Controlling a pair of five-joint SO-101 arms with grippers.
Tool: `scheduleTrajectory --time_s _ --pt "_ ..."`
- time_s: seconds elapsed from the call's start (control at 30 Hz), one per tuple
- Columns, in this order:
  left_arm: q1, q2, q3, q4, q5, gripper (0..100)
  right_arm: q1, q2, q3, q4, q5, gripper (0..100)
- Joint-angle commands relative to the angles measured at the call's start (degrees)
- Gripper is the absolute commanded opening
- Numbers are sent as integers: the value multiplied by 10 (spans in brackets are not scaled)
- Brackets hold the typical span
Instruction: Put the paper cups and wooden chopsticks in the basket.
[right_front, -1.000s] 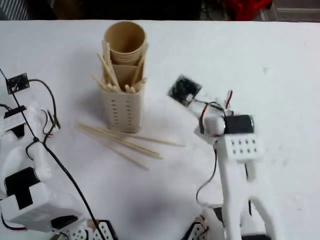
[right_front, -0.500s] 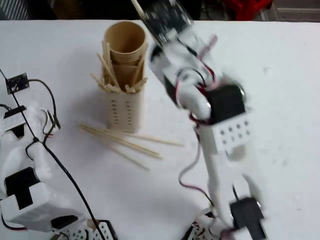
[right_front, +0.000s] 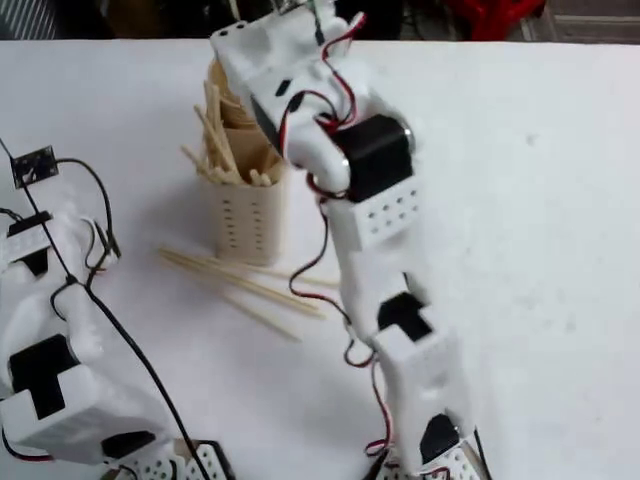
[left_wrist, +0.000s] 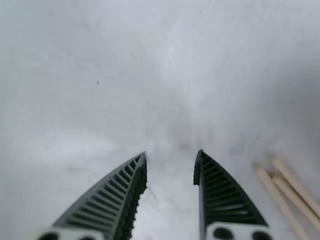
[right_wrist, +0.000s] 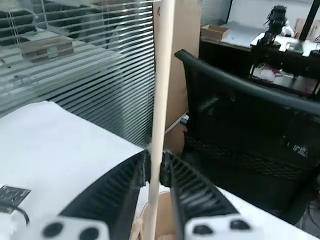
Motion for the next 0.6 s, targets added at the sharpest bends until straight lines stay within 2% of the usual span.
scheduleTrajectory --time_s 0.0,0.17,0.33,0.57 --pt "-6 -3 -4 -9 7 169 -11 29 -55 10 -4 17" --pt "-6 -3 -4 -8 7 169 -24 68 -57 6 -6 17" --pt "-6 -3 -4 -10 7 169 -36 43 -56 50 -2 26" --pt "-6 -3 -4 -10 7 169 -39 30 -55 90 -3 276"
